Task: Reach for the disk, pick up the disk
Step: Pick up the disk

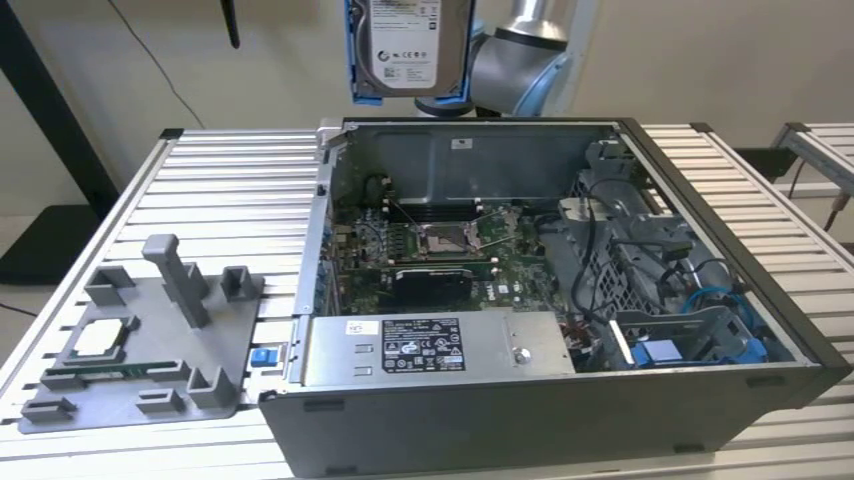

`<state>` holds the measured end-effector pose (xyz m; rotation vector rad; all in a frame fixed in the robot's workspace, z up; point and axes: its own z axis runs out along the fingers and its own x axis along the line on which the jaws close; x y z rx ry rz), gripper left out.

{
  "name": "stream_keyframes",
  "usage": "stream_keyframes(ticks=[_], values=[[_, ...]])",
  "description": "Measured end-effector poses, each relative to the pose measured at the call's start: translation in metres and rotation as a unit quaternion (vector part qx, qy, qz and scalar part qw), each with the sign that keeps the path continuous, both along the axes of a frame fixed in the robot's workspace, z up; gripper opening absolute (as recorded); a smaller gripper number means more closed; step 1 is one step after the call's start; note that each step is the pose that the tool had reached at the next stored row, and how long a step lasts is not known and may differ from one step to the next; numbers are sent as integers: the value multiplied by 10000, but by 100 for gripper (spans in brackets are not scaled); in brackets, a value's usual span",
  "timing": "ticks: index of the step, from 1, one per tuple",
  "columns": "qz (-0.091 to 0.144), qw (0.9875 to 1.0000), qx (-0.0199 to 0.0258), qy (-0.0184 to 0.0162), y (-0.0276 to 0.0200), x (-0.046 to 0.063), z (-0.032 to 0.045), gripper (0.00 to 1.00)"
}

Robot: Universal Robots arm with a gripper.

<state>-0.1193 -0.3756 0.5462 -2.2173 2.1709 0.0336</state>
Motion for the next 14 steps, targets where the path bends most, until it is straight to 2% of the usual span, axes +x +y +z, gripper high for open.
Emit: stream_keyframes(ticks=[14], values=[[0, 10000, 5, 0, 0, 327, 0, 0]])
